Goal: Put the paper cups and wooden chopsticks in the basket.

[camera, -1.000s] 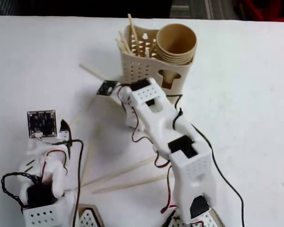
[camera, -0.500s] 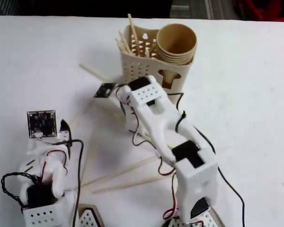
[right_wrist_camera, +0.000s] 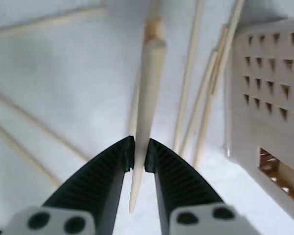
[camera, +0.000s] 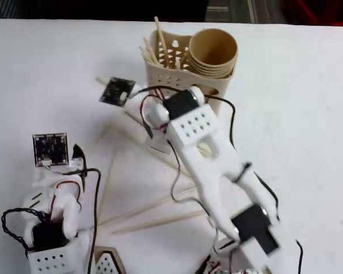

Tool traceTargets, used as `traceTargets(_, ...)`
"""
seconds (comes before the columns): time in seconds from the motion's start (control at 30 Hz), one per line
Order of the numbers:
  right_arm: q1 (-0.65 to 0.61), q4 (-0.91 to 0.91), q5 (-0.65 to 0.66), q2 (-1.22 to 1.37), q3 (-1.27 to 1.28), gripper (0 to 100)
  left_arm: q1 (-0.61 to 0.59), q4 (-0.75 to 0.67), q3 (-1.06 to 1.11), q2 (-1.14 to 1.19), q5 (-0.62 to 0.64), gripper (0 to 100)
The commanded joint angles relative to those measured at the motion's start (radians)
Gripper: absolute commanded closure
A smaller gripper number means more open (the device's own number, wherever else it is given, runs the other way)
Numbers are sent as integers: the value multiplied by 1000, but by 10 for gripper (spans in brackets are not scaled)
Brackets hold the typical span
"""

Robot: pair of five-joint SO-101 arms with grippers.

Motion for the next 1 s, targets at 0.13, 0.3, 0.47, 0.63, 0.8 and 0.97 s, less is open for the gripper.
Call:
traceTargets(0.13,-36,-35,-100,-263,-164,979,-7,-17,-5,-13,-12,875)
traceTargets(0.3,-36,-44,-161,-266,-333,979,-7,-17,-5,-13,-12,875)
traceTargets(0.47,-36,-143,-212,-266,-465,979,-7,-17,-5,-13,-12,875)
traceTargets(0.63,2,-332,-250,-265,-479,979,-7,-17,-5,-13,-12,875)
traceTargets(0.8,68,-516,-255,-206,-480,979,-7,-17,-5,-13,-40,875)
traceTargets(0.97,127,-593,-255,-99,-480,979,-7,-17,-5,-13,-43,875)
